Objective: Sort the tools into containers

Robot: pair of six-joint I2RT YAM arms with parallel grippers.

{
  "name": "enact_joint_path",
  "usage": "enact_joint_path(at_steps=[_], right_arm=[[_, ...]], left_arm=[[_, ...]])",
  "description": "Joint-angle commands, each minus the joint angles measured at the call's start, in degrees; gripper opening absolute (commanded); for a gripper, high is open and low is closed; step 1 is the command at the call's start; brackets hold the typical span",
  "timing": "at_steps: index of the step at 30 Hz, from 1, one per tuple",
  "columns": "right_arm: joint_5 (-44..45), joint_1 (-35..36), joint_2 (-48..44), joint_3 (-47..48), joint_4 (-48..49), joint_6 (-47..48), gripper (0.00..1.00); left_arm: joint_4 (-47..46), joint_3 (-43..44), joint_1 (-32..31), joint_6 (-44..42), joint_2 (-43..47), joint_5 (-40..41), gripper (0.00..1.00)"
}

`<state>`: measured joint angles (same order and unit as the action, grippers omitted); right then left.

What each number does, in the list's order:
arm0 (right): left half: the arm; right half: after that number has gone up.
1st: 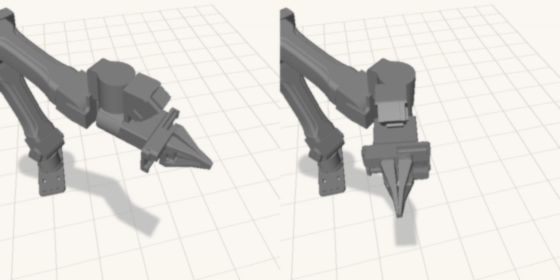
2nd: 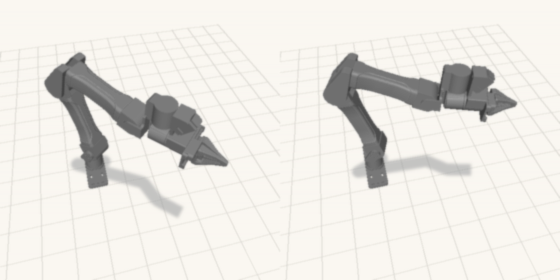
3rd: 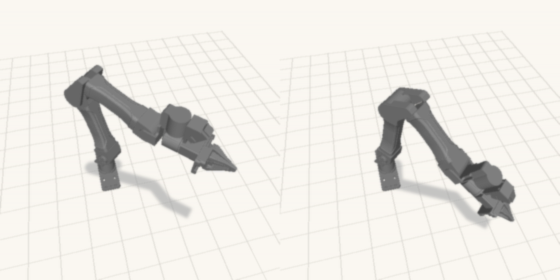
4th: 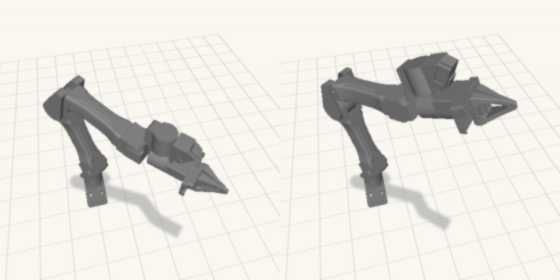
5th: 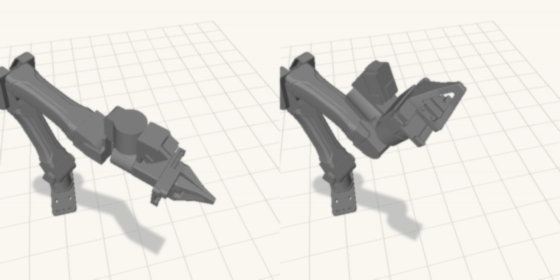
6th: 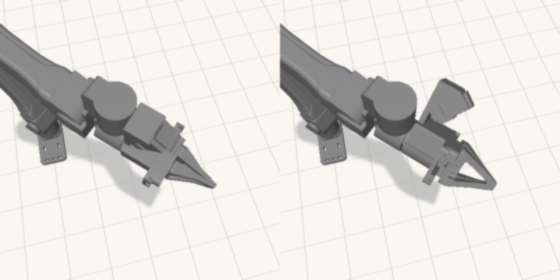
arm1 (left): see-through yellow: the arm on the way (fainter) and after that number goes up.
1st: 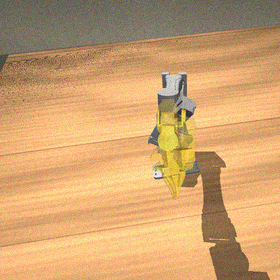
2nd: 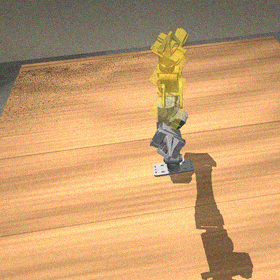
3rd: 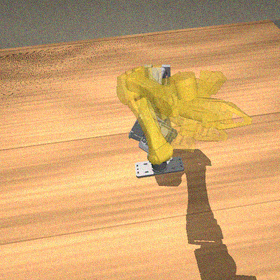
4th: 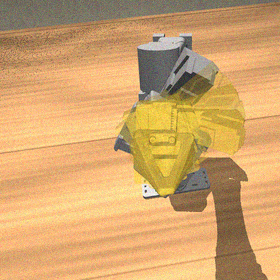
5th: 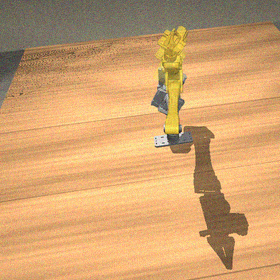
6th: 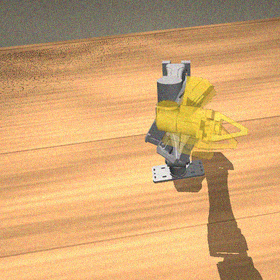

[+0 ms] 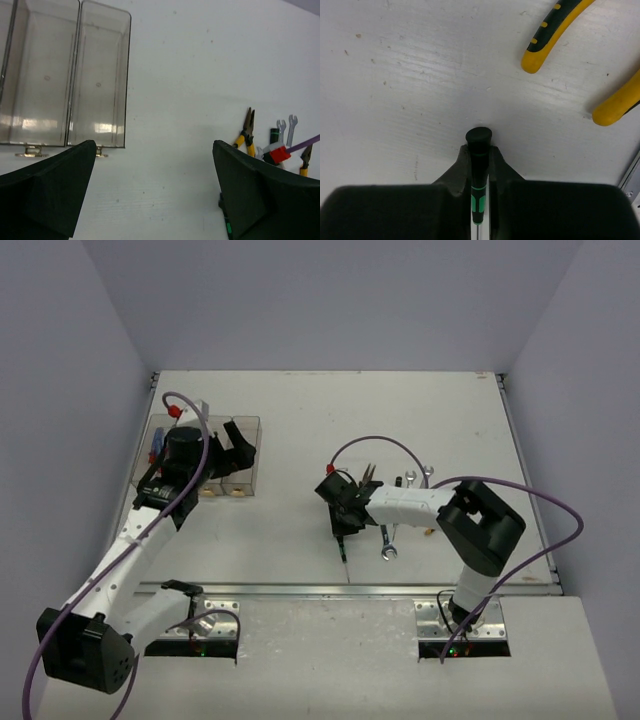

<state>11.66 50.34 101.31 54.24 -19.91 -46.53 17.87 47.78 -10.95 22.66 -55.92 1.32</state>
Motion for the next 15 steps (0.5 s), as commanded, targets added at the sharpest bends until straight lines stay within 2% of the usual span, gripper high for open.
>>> enact_joint_path(at_steps=[1, 4, 5, 6, 7, 8, 9, 10, 12, 15], right_arm=[[2.2, 0.2, 1.7, 1.5, -1.9, -3.1, 0.0], [0.6, -0.2, -1.8, 3.8, -2.9, -1.6, 0.0], [-0.4, -0.7, -3.1, 4.5, -2.9, -1.5, 0.0], [-2.6, -2.1, -5.4, 5.6, -3.0, 0.1, 0.0], [-4.6, -3.4, -7.1, 6.1, -3.1, 0.3, 0.0], [-7.2, -5.0, -8.9, 6.3, -2.7, 1.1, 0.0], [-11.8, -8.3, -12.4, 5.7, -0.4, 2.0, 0.0], [-17.4, -11.1, -15.8, 4.5, 3.1, 2.3, 0.0], [-24.5, -13.9, -21.1, 1.9, 10.0, 3.4, 0.0], [-29.9, -14.1, -26.0, 0.2, 16.9, 4.3, 0.0]], left_arm=[[-6.0, -4.7, -0.7, 3.8, 6.1, -7.8, 1.0], [-13.4, -14.2, -0.9, 6.4, 9.4, -14.9, 1.0], [-16.0, -14.8, -0.9, 7.3, 10.0, -17.6, 1.0], [-21.4, -20.6, -0.9, 9.0, 10.9, -24.8, 1.0], [-25.5, -23.5, -0.9, 10.5, 11.0, -25.7, 1.0], [-30.1, -26.3, -1.0, 12.3, 11.4, -32.3, 1.0], [-44.0, -30.6, -1.3, 16.3, 11.2, -37.8, 1.0], [-50.0, -33.4, -1.7, 19.5, 10.6, -40.4, 1.0], [-59.6, -35.2, -4.2, 22.5, 8.4, -43.8, 1.0], [-64.0, -33.1, -12.7, 20.3, 3.9, -43.5, 1.0]])
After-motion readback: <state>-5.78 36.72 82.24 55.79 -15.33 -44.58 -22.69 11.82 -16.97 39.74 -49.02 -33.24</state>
